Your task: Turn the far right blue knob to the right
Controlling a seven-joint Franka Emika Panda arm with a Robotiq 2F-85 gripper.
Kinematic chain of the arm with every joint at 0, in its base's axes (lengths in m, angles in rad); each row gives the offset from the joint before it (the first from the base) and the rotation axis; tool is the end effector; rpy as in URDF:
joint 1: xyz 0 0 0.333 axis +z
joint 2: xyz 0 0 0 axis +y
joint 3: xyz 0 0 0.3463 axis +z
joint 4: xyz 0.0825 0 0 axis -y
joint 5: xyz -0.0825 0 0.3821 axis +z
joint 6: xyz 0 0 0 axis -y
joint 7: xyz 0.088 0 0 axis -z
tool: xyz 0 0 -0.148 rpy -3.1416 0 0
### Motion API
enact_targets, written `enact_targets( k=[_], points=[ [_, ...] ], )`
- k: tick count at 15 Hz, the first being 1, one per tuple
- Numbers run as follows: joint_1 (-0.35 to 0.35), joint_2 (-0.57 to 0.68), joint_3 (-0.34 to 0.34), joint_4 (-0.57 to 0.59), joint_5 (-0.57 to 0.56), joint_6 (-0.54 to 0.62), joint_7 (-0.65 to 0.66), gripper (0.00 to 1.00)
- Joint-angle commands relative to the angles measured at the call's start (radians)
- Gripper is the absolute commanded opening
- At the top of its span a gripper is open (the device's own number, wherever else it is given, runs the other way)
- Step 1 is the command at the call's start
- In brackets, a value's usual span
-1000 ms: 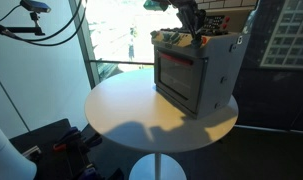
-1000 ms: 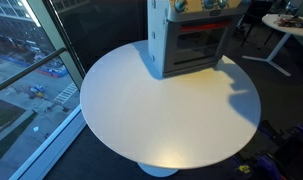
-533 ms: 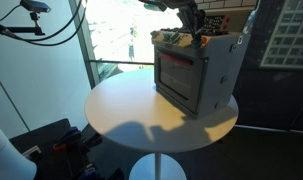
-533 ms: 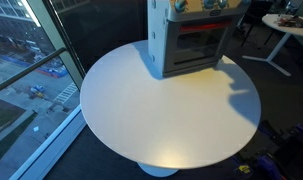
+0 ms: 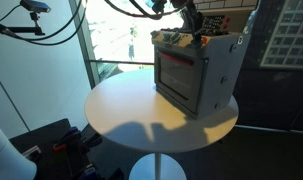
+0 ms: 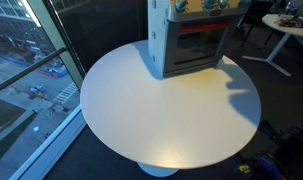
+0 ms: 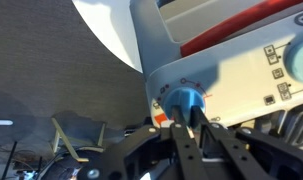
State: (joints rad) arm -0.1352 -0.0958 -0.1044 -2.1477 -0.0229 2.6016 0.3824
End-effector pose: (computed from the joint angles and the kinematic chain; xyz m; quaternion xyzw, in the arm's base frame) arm 0.5615 -0.1386 0.5014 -0.9184 0.2881 -0.2707 0.0159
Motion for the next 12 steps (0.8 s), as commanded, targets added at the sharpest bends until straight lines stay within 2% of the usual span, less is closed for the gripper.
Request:
enact_targets(
  k=[1, 12],
  points=[
    [-0.022, -0.017, -0.008, -0.028, 0.014, -0.018, 0.095, 0.05],
    [-0.034, -0.054, -0.02, -0.084, 0.19, 0.018, 0.301, 0.05]
  ],
)
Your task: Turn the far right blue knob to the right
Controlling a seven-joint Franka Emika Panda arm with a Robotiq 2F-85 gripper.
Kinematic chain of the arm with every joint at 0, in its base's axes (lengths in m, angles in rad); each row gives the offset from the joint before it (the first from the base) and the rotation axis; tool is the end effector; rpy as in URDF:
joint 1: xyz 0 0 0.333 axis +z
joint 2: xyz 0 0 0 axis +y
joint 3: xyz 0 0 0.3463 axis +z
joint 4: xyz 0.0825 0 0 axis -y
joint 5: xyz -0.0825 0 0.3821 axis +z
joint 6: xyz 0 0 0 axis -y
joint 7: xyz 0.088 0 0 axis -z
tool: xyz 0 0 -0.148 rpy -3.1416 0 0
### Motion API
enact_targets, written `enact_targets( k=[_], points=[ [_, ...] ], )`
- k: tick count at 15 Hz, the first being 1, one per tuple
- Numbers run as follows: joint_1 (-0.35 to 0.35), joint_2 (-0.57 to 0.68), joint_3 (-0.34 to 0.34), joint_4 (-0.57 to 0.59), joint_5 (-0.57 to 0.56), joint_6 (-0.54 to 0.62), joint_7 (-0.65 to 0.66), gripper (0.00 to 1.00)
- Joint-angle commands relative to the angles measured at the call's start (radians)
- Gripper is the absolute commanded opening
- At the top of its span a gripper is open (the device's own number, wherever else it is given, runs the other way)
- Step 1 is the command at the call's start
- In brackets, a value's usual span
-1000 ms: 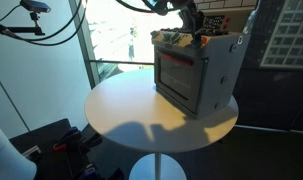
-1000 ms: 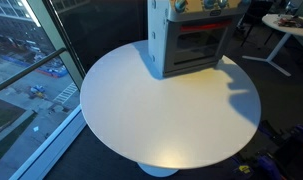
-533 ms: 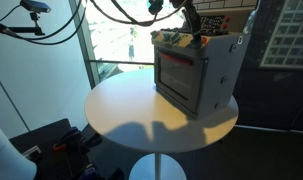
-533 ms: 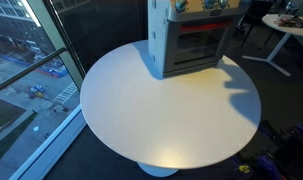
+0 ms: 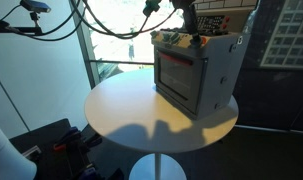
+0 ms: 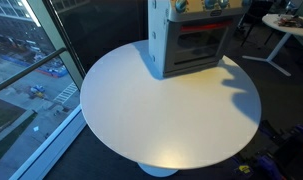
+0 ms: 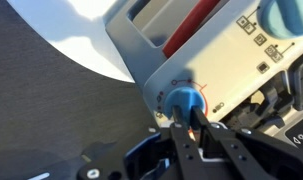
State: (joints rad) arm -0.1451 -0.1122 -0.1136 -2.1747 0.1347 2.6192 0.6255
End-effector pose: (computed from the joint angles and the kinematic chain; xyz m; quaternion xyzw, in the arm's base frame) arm 0.5525 -0.1483 0.4991 -0.8463 0.4540 -0.2590 0.1034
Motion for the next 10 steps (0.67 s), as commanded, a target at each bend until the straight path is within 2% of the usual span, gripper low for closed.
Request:
enact_targets(
  k=[1, 9, 10],
  points=[
    [-0.026, -0.04, -0.012, -0.063, 0.046, 0.01, 0.081, 0.05],
    [-0.023, -0.066, -0.013, -0.118, 0.145, 0.077, 0.166, 0.05],
    [-0.021, -0.071, -0.013, -0.123, 0.151, 0.082, 0.159, 0.39]
  ],
)
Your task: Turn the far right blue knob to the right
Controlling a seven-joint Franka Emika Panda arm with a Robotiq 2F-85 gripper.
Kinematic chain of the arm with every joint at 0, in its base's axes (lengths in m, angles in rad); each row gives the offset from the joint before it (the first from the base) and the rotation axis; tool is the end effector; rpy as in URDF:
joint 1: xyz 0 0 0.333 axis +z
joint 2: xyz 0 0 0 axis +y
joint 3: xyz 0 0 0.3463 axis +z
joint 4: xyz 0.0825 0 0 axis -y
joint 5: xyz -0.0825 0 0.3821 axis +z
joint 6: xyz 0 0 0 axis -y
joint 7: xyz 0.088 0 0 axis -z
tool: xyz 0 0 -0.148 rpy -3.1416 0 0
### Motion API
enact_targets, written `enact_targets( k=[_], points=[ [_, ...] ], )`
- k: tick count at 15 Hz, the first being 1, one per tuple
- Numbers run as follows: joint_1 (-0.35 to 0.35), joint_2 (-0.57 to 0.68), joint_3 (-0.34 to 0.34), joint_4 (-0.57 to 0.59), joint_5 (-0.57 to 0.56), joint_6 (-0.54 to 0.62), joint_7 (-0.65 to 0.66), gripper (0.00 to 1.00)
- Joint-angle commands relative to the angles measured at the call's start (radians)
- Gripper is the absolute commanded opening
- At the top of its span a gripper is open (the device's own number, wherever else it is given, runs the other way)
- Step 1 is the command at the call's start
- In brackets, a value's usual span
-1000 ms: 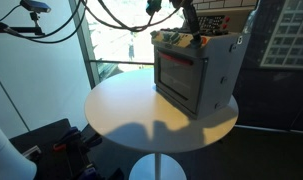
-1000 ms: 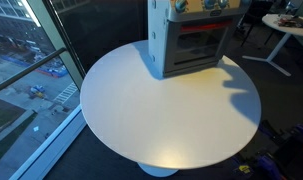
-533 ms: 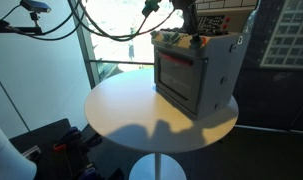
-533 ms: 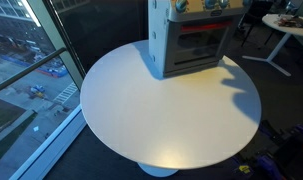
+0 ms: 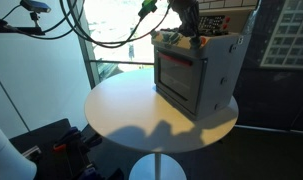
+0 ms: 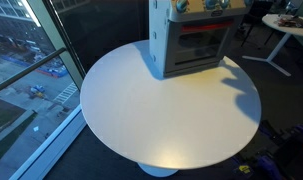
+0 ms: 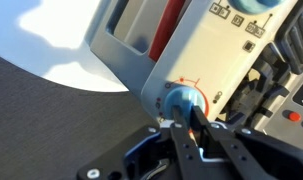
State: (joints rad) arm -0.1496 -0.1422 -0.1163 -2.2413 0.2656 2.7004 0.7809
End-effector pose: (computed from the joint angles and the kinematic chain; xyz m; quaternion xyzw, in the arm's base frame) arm 0.5390 -0.1533 0.4928 -0.7698 0.5591 -0.2578 0.1686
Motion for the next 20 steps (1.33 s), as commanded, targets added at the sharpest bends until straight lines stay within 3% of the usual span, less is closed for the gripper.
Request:
enact_targets(
  k=[1, 9, 13, 20],
  points=[
    [-0.015, -0.045, -0.011, -0.06, 0.026, 0.003, -0.003, 0.4],
    [-0.008, -0.1, -0.012, -0.106, 0.021, -0.003, -0.077, 0.99],
    [-0.001, -0.137, -0.012, -0.118, 0.018, -0.04, -0.164, 1.0],
    [-0.003, -0.217, -0.003, -0.11, -0.027, -0.238, -0.386, 1.0]
  ],
)
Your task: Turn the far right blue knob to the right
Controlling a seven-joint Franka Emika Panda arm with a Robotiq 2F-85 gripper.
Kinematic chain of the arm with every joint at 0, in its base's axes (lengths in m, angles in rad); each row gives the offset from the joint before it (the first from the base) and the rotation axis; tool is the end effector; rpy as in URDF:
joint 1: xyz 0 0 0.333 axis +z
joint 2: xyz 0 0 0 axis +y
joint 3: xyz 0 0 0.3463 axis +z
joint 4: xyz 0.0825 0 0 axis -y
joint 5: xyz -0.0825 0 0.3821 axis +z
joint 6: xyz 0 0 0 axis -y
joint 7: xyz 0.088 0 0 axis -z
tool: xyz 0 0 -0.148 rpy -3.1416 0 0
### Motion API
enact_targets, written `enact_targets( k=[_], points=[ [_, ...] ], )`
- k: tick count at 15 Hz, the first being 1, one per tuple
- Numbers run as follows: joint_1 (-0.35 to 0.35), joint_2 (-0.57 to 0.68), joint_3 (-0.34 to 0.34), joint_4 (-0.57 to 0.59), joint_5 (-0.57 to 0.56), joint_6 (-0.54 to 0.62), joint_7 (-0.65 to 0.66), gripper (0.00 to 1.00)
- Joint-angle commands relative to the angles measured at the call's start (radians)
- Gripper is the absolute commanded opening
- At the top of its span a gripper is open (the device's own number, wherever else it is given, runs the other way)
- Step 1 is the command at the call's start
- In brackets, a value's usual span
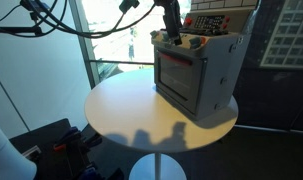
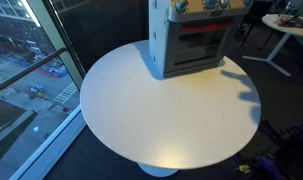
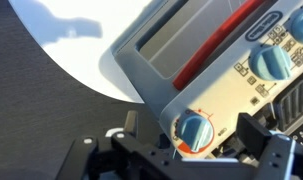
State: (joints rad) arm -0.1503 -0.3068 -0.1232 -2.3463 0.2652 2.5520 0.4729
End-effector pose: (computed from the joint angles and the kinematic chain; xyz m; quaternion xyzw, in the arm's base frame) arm 0.4831 -0.1366 0.5024 -0.8588 0.4326 -0.2353 0.1415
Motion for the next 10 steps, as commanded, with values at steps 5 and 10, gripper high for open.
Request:
enact_targets(
  k=[5, 10],
  points=[
    [-0.001, -0.107, 0.02, -0.004, -0.085, -0.239, -0.176, 1.0],
    [0.015, -0.157, 0.04, -0.006, -0.148, -0.417, -0.267, 1.0]
  ],
)
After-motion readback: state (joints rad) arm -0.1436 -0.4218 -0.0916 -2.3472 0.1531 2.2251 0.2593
